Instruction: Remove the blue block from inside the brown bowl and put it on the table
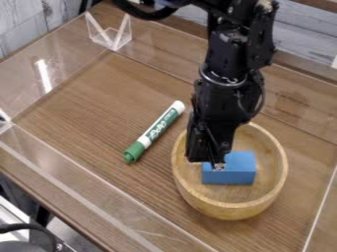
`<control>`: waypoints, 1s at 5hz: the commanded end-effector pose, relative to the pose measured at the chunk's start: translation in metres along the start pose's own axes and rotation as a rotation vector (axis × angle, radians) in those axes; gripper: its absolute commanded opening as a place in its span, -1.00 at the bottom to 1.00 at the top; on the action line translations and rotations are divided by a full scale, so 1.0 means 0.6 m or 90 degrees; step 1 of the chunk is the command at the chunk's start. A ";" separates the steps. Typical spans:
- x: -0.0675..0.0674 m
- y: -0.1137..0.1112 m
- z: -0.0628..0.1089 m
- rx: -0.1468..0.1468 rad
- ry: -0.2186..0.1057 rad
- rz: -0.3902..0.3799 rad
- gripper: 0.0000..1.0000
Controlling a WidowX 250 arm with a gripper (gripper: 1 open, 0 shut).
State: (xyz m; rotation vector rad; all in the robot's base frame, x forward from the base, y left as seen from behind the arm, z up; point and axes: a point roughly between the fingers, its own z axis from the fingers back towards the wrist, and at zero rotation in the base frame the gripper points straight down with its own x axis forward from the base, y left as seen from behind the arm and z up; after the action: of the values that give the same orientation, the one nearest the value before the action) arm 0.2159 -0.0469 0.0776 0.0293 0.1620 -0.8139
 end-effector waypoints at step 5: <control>0.011 0.010 0.032 0.037 -0.045 -0.015 -1.00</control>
State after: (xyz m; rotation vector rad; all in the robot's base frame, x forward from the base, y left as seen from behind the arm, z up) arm 0.2173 -0.0470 0.0782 0.0337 0.1521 -0.8362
